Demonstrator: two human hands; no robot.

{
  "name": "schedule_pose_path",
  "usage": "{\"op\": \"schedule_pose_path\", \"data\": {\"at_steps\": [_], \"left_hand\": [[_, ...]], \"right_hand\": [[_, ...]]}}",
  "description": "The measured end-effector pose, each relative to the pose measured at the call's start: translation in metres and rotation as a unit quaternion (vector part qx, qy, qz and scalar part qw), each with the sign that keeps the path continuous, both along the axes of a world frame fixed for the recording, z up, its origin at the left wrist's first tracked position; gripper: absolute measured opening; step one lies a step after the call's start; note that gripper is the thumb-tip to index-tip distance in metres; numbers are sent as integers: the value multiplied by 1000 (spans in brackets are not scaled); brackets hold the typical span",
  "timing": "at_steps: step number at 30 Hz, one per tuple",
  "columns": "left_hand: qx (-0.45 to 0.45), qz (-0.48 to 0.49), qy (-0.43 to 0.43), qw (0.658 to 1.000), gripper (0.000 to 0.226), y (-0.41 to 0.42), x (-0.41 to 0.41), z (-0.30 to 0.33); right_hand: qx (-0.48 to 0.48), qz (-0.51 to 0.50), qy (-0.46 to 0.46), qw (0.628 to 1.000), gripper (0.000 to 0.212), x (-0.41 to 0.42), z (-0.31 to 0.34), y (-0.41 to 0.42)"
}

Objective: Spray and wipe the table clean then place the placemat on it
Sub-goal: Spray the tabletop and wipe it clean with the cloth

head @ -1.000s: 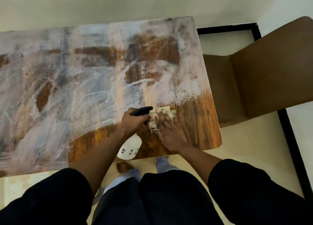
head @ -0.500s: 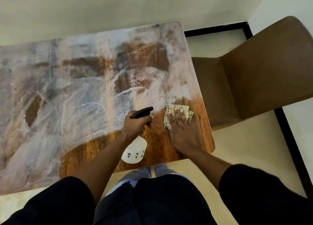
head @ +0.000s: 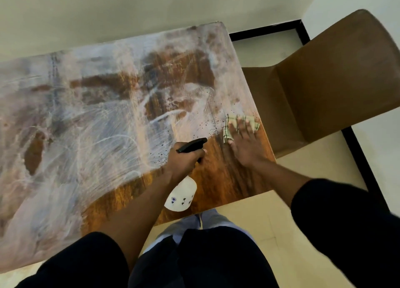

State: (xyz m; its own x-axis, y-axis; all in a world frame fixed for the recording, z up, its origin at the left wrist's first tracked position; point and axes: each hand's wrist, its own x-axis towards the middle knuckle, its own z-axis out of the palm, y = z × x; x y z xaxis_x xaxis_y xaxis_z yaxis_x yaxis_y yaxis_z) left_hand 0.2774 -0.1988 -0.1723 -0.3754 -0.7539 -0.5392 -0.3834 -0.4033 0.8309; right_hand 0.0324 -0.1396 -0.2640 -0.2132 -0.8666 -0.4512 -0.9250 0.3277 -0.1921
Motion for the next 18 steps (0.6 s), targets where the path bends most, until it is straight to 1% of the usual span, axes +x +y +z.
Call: {"op": "schedule_pose_path", "data": {"at_steps": [2, 5, 8, 11, 12, 14, 15, 18], "left_hand": [[8, 5, -1, 1000, 28, 1, 7, -5], [16, 7, 2, 1000, 18, 5, 13, -12], [31, 6, 8, 999, 11, 8, 13, -17], [36, 10, 22, 999, 23, 9, 11, -18], [35, 9, 22, 999, 22, 9, 10, -17], [29, -3, 21, 999, 14, 6, 7, -12], [23, -13, 18, 999, 13, 5, 5, -10], [13, -41, 12, 999, 21, -2, -1, -3]], "right_hand": [[16, 10, -2, 1000, 65, -16, 0, -34], [30, 5, -7, 1000, 65, -34, 2, -73], [28, 7, -3, 1000, 65, -36, 1, -77], [20, 23, 12, 999, 65, -25, 4, -37], [17, 21, 18, 999, 66, -20, 5, -17], [5, -6, 26, 1000, 67, -7, 8, 27], [1, -26, 25, 999, 66, -1, 8, 49], [-6, -78, 24, 997, 67, 19, 8, 101]]}}
